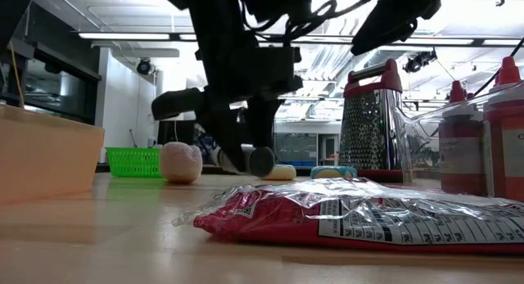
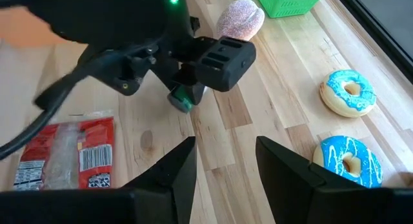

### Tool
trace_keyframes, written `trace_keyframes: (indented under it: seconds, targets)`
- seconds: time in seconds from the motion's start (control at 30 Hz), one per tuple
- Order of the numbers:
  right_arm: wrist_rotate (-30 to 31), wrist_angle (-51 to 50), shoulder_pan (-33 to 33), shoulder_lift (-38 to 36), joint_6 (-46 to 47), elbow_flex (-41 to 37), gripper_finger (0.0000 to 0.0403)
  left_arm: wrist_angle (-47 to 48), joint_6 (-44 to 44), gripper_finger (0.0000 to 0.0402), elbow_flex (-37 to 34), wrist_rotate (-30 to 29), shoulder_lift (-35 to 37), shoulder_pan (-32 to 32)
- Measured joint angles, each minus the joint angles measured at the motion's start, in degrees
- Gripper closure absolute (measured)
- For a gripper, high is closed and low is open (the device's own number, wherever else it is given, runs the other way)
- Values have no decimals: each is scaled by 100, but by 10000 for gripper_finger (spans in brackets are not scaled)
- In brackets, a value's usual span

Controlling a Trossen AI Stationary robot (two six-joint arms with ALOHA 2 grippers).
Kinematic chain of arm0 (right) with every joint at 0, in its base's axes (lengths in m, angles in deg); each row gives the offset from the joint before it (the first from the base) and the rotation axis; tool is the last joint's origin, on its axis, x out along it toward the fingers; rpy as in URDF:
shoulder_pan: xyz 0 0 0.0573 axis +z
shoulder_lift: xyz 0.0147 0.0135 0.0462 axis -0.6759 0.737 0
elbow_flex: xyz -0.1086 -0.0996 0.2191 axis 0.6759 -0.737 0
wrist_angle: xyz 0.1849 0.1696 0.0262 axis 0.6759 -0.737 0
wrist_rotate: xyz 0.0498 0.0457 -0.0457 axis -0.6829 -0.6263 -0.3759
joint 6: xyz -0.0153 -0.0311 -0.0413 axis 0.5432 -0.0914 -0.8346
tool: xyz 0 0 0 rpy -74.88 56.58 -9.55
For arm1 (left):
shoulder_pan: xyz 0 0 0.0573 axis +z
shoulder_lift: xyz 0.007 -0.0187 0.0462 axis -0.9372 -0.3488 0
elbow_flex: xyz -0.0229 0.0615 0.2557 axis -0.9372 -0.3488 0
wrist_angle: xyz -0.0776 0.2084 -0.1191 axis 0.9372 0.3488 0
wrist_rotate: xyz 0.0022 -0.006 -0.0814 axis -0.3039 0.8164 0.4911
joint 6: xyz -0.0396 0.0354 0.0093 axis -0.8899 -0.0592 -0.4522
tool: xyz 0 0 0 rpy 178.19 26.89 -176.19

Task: Pick & Place Food Item
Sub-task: Put the green paint bottle into the transparent bin

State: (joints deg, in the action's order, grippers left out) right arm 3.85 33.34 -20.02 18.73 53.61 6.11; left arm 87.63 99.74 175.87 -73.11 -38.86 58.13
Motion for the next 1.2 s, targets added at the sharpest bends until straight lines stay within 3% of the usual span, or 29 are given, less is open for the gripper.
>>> trace_keyframes:
  seconds: [0.3,0.6,0.8,1.2]
  targets:
    - [48,-7,0,0,2,0,254,116,91,247,85,-980,55,-416]
    - [48,-48,0,0,151,0,254,-120,242,247,90,-1395,618,-911]
    - [-18,-35,0,0,576,0,254,-446,1000,247,101,-1588,828,-1205]
    - [-477,216,0,0,1569,0,254,-1263,2482,247,99,-2850,831,-1852]
